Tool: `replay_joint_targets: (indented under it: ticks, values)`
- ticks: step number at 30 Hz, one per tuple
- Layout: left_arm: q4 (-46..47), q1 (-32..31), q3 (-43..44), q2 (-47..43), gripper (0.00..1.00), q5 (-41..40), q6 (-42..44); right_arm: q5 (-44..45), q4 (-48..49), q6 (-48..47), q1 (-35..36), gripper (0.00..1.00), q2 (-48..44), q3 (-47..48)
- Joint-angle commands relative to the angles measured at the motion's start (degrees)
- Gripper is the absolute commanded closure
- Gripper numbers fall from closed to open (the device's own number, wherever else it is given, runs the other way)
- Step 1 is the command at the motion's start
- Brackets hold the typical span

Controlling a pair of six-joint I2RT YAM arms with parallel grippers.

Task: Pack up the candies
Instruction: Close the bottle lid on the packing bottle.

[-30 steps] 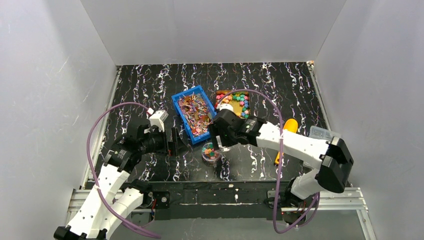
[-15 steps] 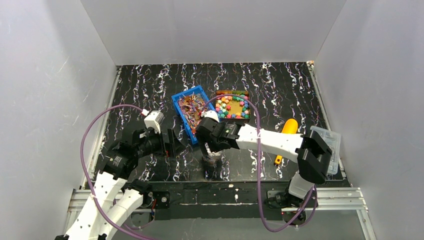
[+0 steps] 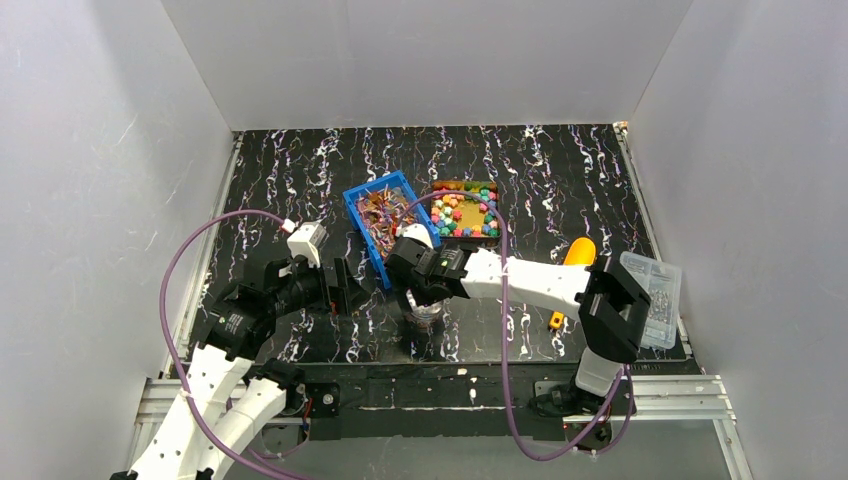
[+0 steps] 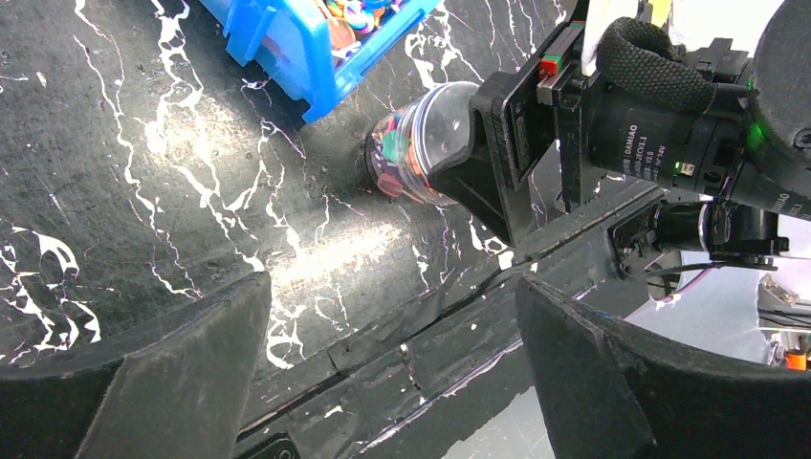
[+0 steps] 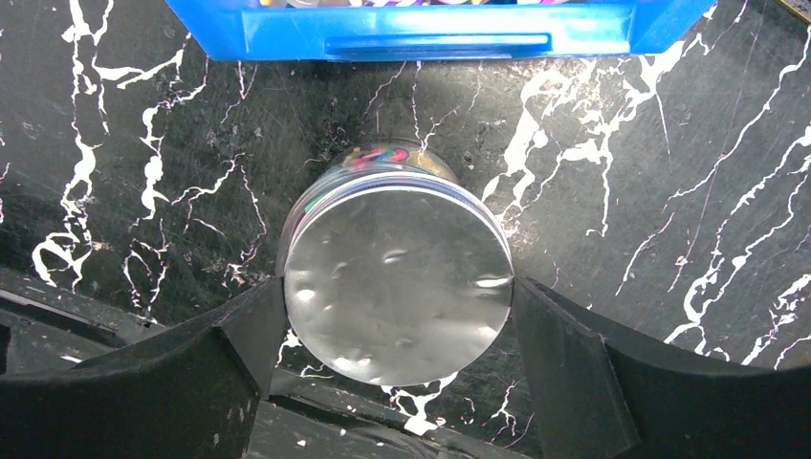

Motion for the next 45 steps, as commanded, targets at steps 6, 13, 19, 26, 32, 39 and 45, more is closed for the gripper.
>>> replay_joint_targets:
  ticks: [6,13,19,26,32,39,45]
  values:
    - [-0.81,-0.08,1.08,-0.38,0.02,-0.20,0.20,0.24,0.56,0.92,1.02,0.25,1.63,3.38]
    - [-0.81,-0.12,1.08,-0.46,0.01,-0.18,0.16,0.35,-0.43,0.92,1.38,0.25,1.99,3.30]
    - [-0.83,-0.09,1.08,-0.52,0.01,0.02,0.20,0.39,-0.58,1.26,1.42,0.24,2.27,2.51]
    - [-0.81,-0.08,1.08,-0.68,0.01,0.02,0.16,0.47,-0.81,1.38,1.51,0.23,3.19,2.35]
    - [-0.81,-0.09,1.08,-0.60,0.01,0.11,0.18,0.91,-1.02,1.78,1.52,0.19,3.45,1.06]
    - [-0.81,-0.10,1.08,-0.51,0.01,0.11,0.20,0.49,-0.89,1.81,1.62,0.18,4.33,1.24]
    - [-0.81,-0.10,1.08,-0.60,0.01,0.11,0.20,0.48,-0.90,1.78,1.60,0.14,4.36,1.38]
